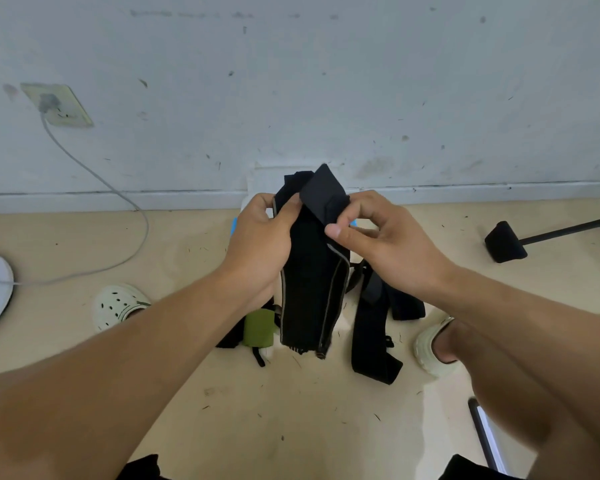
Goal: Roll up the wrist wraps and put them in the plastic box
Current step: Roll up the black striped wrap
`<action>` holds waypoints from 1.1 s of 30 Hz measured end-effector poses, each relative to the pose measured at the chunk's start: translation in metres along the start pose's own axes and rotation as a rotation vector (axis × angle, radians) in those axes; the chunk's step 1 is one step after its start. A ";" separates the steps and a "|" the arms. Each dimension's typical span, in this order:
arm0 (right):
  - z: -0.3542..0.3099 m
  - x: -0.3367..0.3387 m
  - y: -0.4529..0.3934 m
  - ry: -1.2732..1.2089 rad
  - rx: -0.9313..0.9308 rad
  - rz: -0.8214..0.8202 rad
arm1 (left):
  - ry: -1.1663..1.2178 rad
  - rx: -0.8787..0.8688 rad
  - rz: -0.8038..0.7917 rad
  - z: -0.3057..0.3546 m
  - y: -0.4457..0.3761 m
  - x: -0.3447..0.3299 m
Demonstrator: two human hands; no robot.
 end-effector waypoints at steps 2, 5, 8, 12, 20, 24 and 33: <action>-0.002 0.006 0.001 -0.053 0.028 0.063 | -0.007 0.004 -0.034 0.001 0.000 -0.004; 0.005 0.020 0.000 -0.111 -0.034 0.152 | -0.040 0.010 -0.074 0.001 0.001 -0.009; 0.008 0.020 -0.002 -0.117 -0.071 0.131 | -0.057 0.001 -0.071 0.002 0.001 -0.009; 0.006 0.018 0.000 -0.140 -0.060 0.153 | -0.051 -0.009 0.027 0.002 0.001 0.001; -0.003 0.023 0.000 -0.075 -0.062 0.210 | -0.112 -0.087 0.176 0.012 0.006 0.013; -0.015 0.024 0.003 0.042 -0.013 0.176 | 0.054 -0.036 0.315 0.013 0.002 0.041; 0.014 -0.009 0.005 0.115 -0.302 -0.102 | 0.001 -0.071 0.124 0.027 0.002 0.020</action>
Point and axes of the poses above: each hand's wrist, its own y-axis away from the middle knuckle, its own x-axis out of the back of the hand, z = x × y, the point moved 10 cm from there along -y, towards the middle knuckle, and after that the axes turned 9 degrees about -z, right-handed, at the moved point
